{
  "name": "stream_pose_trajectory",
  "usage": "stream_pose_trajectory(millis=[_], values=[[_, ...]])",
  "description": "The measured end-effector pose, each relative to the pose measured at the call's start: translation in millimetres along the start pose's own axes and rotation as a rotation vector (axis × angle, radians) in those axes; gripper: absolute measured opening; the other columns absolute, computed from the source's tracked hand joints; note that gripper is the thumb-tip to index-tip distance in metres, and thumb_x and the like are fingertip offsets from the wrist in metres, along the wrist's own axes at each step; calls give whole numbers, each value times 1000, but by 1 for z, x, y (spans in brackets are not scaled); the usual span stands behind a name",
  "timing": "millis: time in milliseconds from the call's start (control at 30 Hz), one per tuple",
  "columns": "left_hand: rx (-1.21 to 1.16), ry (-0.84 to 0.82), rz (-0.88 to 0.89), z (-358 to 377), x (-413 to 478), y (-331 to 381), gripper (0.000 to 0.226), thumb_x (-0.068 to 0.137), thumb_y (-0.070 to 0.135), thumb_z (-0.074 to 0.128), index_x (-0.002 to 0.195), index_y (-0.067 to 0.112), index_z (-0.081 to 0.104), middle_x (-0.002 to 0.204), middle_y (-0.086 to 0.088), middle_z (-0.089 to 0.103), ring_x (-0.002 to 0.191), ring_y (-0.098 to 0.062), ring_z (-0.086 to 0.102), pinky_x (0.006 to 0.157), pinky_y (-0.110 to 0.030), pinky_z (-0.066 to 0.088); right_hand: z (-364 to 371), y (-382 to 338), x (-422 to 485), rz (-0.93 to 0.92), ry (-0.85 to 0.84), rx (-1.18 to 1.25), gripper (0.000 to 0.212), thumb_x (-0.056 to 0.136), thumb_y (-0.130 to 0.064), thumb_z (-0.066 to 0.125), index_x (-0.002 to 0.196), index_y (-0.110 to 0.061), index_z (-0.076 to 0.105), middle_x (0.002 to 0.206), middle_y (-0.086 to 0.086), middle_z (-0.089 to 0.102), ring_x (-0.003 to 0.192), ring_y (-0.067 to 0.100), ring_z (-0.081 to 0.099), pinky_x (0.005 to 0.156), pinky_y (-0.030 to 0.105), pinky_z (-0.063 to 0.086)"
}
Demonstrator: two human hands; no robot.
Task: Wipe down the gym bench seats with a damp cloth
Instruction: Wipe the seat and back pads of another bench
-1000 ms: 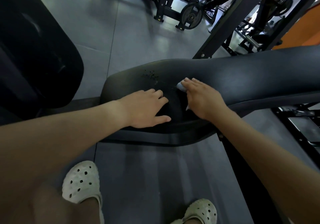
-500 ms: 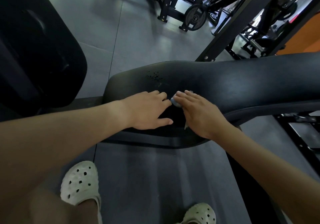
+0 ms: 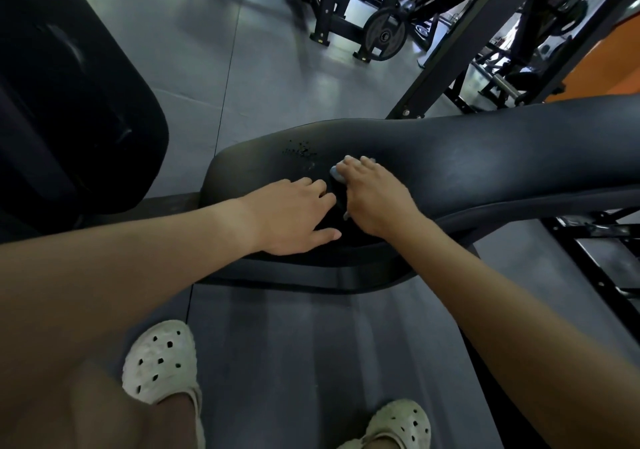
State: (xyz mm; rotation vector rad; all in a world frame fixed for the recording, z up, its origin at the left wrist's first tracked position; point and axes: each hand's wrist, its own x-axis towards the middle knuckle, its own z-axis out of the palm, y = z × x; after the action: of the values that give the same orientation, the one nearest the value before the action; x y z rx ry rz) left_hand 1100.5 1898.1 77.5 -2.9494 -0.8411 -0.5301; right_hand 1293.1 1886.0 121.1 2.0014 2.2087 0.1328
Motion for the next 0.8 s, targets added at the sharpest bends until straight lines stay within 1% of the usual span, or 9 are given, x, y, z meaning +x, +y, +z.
stream_pose_trajectory(millis=[100, 133, 233, 267, 367, 500, 600, 667, 800], values=[[-28, 15, 6, 0, -1, 1, 61, 102, 64, 34, 141, 18, 48, 131, -4, 54, 114, -20, 55, 93, -37, 51, 5, -12, -31, -81, -13, -9, 78, 90, -33, 68, 157, -17, 31, 166, 7, 28, 154, 27, 21, 126, 44, 19], [-26, 16, 6, 0, -2, 1, 61, 102, 63, 33, 141, 18, 47, 131, -4, 54, 113, -20, 55, 93, -37, 52, 9, -15, -44, -102, 10, -10, 74, 92, -35, 62, 157, -15, 32, 164, 7, 30, 154, 27, 23, 126, 44, 20], [-7, 8, 1, 0, -3, 3, 63, 101, 64, 29, 138, 18, 50, 129, -4, 56, 111, -21, 56, 93, -40, 53, 14, -13, -78, -117, 117, 14, 66, 94, -35, 27, 155, -13, 37, 161, 7, 38, 151, 25, 30, 125, 42, 24], [0, 5, -7, 0, -4, 4, 63, 100, 65, 28, 137, 18, 51, 130, -4, 56, 112, -21, 57, 93, -41, 53, 14, -10, -87, -128, 142, 12, 64, 95, -32, 26, 155, -14, 37, 161, 5, 38, 151, 24, 31, 125, 41, 25], [26, -5, -37, 0, -5, 7, 67, 100, 65, 24, 139, 17, 50, 133, -6, 56, 116, -23, 58, 95, -44, 53, 7, 11, -95, -108, 205, -17, 55, 99, -20, 43, 154, -18, 41, 160, 1, 40, 150, 20, 33, 126, 37, 22], [29, -7, -48, -1, -7, 14, 64, 101, 60, 25, 138, 15, 51, 133, -7, 55, 114, -24, 58, 94, -44, 53, -11, 68, -81, 111, 262, -52, 57, 93, -19, 58, 149, -20, 46, 157, 3, 44, 146, 20, 38, 125, 37, 17], [0, 12, -30, -2, -7, 19, 56, 104, 52, 31, 140, 14, 49, 135, -6, 54, 113, -23, 58, 93, -42, 53, -13, 89, -82, 304, 406, 12, 48, 97, -13, 46, 145, -11, 51, 154, 10, 48, 144, 27, 40, 125, 43, 18], [-19, 18, -17, -4, -6, 22, 53, 104, 48, 32, 141, 14, 48, 135, -5, 54, 111, -21, 58, 93, -41, 53, -4, 80, -86, 388, 535, 95, 45, 100, -10, 40, 142, -9, 55, 153, 10, 50, 146, 28, 39, 127, 45, 16], [-46, 26, 7, -4, -2, 30, 46, 104, 40, 35, 140, 14, 48, 135, -5, 53, 110, -21, 57, 91, -41, 53, 29, 29, -101, 456, 741, 326, 40, 101, -7, 40, 136, -15, 58, 154, 2, 49, 151, 19, 29, 128, 38, 6]])
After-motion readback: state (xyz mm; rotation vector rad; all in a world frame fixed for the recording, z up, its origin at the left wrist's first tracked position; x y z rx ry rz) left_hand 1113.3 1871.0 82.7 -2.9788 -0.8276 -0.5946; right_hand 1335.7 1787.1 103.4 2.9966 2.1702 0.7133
